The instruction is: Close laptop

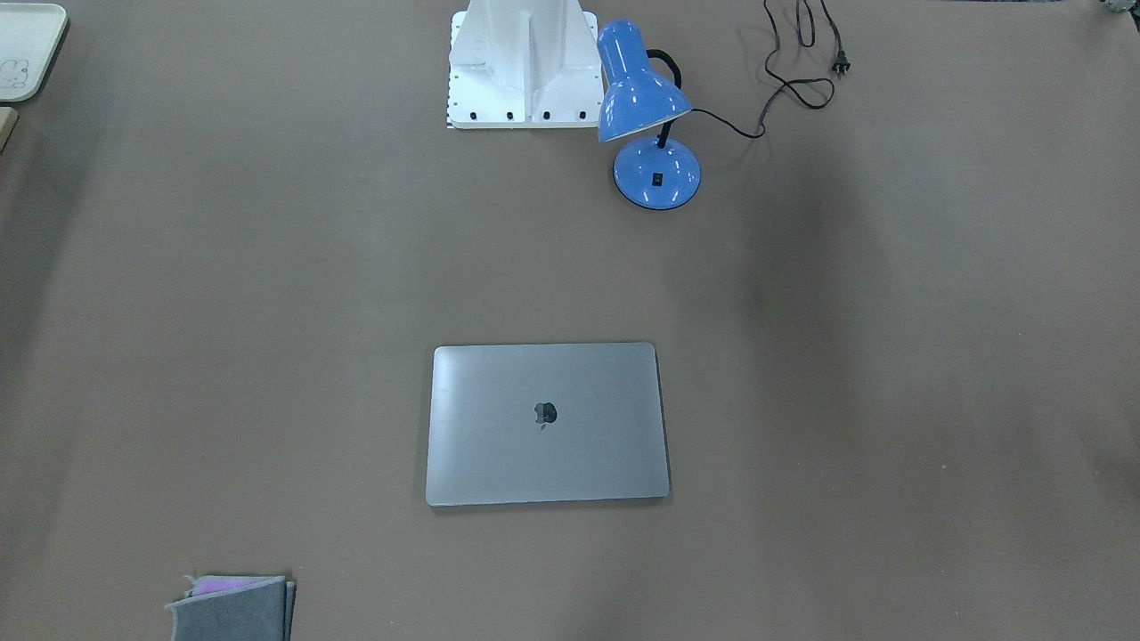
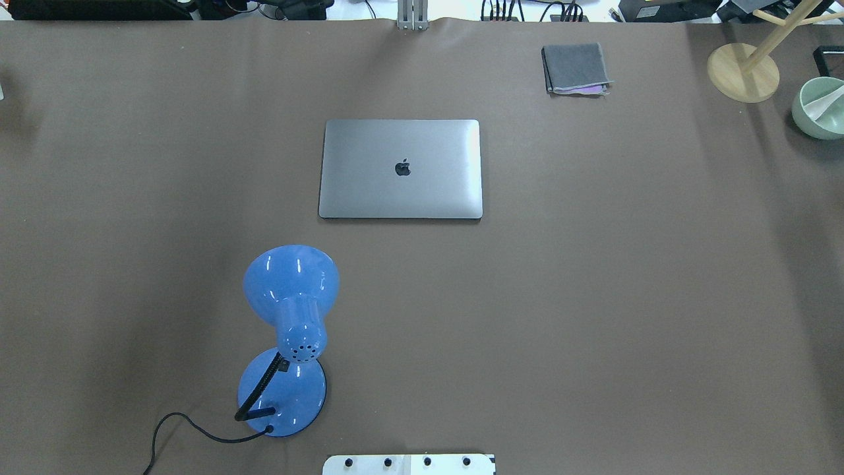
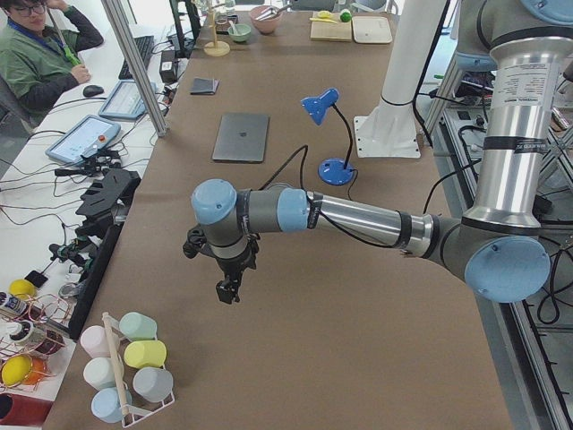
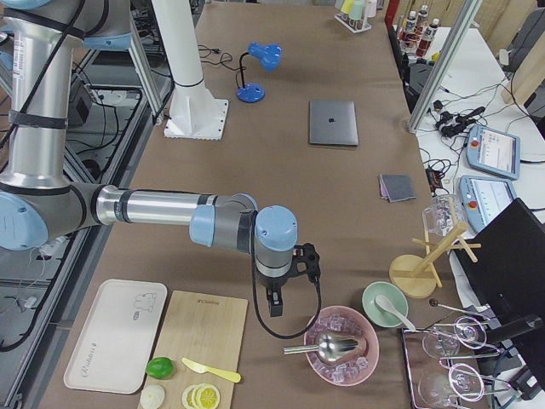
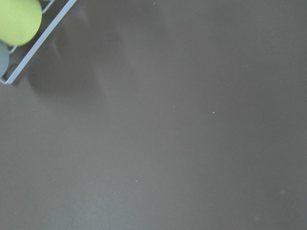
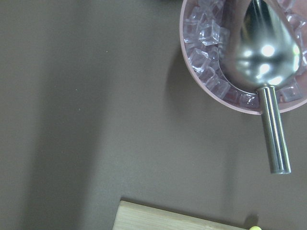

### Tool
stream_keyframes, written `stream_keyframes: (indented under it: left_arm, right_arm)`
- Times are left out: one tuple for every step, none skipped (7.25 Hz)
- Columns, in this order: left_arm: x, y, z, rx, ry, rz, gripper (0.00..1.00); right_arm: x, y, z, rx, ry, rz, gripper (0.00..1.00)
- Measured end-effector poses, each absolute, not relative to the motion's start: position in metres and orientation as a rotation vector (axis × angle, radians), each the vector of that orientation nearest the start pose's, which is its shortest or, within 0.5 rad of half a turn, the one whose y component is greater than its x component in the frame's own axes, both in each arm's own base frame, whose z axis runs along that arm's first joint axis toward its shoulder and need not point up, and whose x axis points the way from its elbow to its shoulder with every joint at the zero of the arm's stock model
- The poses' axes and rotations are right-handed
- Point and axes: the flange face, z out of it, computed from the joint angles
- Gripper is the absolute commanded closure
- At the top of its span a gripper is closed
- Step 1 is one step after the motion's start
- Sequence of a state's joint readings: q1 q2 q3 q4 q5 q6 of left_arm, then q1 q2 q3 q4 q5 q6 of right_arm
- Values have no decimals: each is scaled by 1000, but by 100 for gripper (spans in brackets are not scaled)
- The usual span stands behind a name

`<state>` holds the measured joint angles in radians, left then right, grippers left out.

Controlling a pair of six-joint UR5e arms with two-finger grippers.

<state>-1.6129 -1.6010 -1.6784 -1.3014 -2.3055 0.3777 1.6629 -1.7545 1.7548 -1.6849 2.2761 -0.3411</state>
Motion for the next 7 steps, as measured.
stream_keyframes:
  left_arm:
    - [-88,-488,620,10,746,218,2]
    - [-89,-488,620,-6,744,174,2]
    - [-89,-487,620,-16,743,151,2]
    - [-89,-486,621,-20,742,142,2]
    - [-89,-485,621,-20,740,142,2]
    - [-89,-485,619,-13,738,147,2]
    - [-89,-486,617,0,736,156,2]
  right_arm:
    - [106,-395,671,38,-715,-195,0]
    - [106,-394,675,30,-718,-191,0]
    - [106,-393,678,24,-720,-189,0]
    - [106,-392,679,22,-721,-187,0]
    - [106,-392,679,22,-721,-188,0]
    - [106,-393,679,22,-722,-188,0]
    - [105,-392,681,20,-723,-188,0]
